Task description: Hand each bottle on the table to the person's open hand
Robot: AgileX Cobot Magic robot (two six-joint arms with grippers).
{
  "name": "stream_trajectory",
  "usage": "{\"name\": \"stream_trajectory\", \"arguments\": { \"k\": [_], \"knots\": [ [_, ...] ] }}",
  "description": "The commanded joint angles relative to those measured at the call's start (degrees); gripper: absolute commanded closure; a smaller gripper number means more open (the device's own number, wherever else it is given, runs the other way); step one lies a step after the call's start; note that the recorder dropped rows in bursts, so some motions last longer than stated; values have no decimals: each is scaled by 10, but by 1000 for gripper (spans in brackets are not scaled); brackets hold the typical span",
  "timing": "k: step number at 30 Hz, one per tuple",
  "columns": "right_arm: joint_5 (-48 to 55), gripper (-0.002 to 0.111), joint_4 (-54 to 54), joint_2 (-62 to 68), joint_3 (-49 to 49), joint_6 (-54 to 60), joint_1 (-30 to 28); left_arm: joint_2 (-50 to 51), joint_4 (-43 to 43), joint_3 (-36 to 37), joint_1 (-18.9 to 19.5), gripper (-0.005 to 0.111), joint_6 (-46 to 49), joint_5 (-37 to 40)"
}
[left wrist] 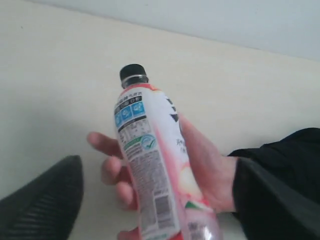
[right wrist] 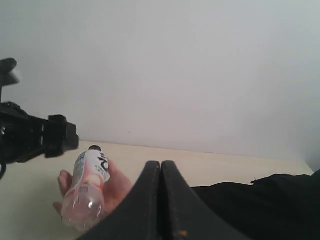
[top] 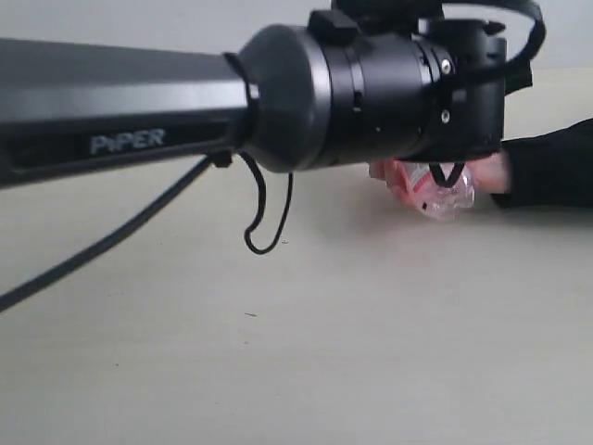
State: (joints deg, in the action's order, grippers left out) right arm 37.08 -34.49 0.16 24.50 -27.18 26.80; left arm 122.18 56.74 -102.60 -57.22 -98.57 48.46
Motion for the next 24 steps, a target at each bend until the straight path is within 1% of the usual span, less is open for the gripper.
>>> {"name": "stream_trajectory", "arguments": {
  "k": [1, 2, 4, 5, 7, 8, 9, 10, 11, 12, 13, 14, 15, 16, 17, 19, 20, 22, 24],
  "knots": [
    [0, 108, 0, -2, -4, 0, 2, -54, -16, 0, 3, 86, 68, 69],
    [0, 108, 0, -2, -4, 0, 2, -66, -22, 0, 3, 104, 77, 84],
    [0, 108, 0, -2, -4, 0, 2, -88, -29, 0, 3, 104, 131, 114],
    [0, 108, 0, -2, -4, 0, 2, -97, -30, 0, 3, 107, 165, 121],
    [0, 108, 0, -2, -4, 0, 2, -117, -38, 0, 1, 107, 243, 135],
    [0, 108, 0, -2, -4, 0, 2, -125, -49, 0, 0, 107, 277, 137],
    [0, 108, 0, -2, -4, 0, 2, -139, -72, 0, 1, 107, 330, 138],
    [0, 108, 0, -2, -4, 0, 2, -148, -88, 0, 1, 107, 358, 139],
    [0, 108, 0, -2, -4, 0, 2, -179, -98, 19, 1, 107, 397, 139],
    [0, 108, 0, -2, -4, 0, 2, -200, -98, 35, 1, 107, 405, 134],
    [0, 108, 0, -2, -4, 0, 2, -248, -102, 79, 1, 107, 421, 114],
    [0, 108, 0, -2, -4, 0, 2, -271, -111, 100, 1, 107, 433, 104],
    [0, 108, 0, -2, -4, 0, 2, -335, -120, 167, 1, 107, 459, 67],
    [0, 108, 0, -2, -4, 0, 2, -364, -120, 197, 1, 107, 461, 51],
    [0, 108, 0, -2, -4, 0, 2, -440, -131, 269, 1, 107, 472, 13],
    [0, 108, 0, -2, -4, 0, 2, -554, -175, 346, 1, 107, 537, -9],
    [0, 108, 0, -2, -4, 0, 2, -603, -208, 375, 1, 107, 568, -9],
    [0, 108, 0, -2, -4, 0, 2, -696, -271, 411, 1, 107, 624, -6],
    [0, 108, 0, -2, -4, 0, 2, -777, -318, 428, 1, 107, 643, -2]
  ]
}}
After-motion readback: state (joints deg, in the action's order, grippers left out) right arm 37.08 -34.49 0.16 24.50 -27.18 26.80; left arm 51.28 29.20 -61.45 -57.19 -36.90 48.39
